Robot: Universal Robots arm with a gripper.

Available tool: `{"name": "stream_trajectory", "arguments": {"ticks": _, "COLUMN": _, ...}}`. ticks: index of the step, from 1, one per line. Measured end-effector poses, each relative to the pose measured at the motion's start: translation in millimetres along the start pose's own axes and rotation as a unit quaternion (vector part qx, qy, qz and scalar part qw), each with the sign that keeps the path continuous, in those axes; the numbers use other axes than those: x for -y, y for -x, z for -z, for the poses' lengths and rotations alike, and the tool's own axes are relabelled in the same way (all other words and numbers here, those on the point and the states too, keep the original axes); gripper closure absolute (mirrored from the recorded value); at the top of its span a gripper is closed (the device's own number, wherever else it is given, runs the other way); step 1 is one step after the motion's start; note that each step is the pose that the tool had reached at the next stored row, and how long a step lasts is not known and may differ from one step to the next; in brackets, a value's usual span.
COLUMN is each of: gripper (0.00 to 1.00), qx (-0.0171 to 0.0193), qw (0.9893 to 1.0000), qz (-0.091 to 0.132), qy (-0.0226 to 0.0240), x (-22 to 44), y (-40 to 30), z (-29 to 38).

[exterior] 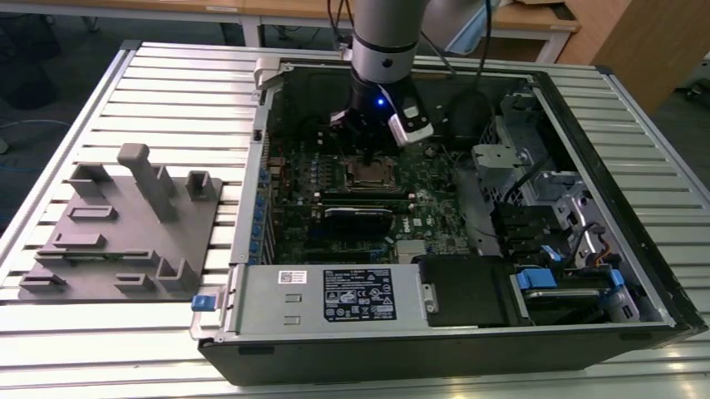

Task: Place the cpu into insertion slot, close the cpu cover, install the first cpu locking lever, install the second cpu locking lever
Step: 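Close the cpu cover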

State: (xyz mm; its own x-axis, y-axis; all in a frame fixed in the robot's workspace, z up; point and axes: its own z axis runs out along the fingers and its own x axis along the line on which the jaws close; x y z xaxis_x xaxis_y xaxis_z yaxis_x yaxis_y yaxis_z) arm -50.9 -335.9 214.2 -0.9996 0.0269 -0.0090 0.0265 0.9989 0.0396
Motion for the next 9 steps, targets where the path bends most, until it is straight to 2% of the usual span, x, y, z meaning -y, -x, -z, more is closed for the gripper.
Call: {"name": "stream_trajectory", "arguments": {"ticks": 9, "gripper": 0.9, "qx": 0.0013, "qw": 1.0, "qz": 0.0, "qy": 0.0001, "x": 0.7, "y": -17.3, "z": -2.9}}
